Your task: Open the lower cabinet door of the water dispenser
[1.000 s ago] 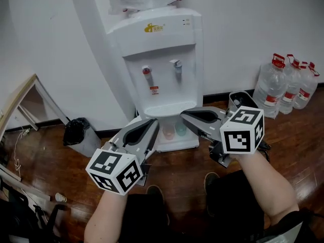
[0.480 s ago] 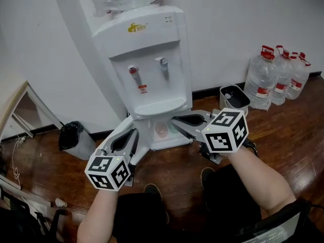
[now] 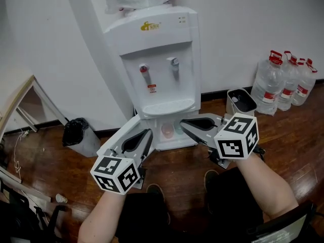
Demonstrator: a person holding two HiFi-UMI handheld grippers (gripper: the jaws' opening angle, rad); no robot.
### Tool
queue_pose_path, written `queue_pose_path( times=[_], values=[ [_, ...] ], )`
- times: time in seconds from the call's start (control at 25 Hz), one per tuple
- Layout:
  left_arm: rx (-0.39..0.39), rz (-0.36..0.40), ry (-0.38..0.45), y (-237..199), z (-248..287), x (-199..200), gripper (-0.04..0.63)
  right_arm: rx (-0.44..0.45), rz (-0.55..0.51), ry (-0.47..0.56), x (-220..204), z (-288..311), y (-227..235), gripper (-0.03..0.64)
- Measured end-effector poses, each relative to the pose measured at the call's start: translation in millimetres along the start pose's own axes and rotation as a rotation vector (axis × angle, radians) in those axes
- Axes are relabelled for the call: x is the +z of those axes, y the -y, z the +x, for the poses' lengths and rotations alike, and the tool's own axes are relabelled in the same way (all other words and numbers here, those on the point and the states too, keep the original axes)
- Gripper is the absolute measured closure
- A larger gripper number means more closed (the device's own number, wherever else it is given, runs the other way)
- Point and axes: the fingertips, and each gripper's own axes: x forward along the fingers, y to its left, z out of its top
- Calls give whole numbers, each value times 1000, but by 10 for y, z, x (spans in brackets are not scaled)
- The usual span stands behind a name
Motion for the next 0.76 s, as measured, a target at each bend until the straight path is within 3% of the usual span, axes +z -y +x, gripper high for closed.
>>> queue_pose_path(
  times=[0.76],
  values=[
    [-13,52,-24,82,51,-28,405,-24,-22,8,10,-123,55,617]
  ],
)
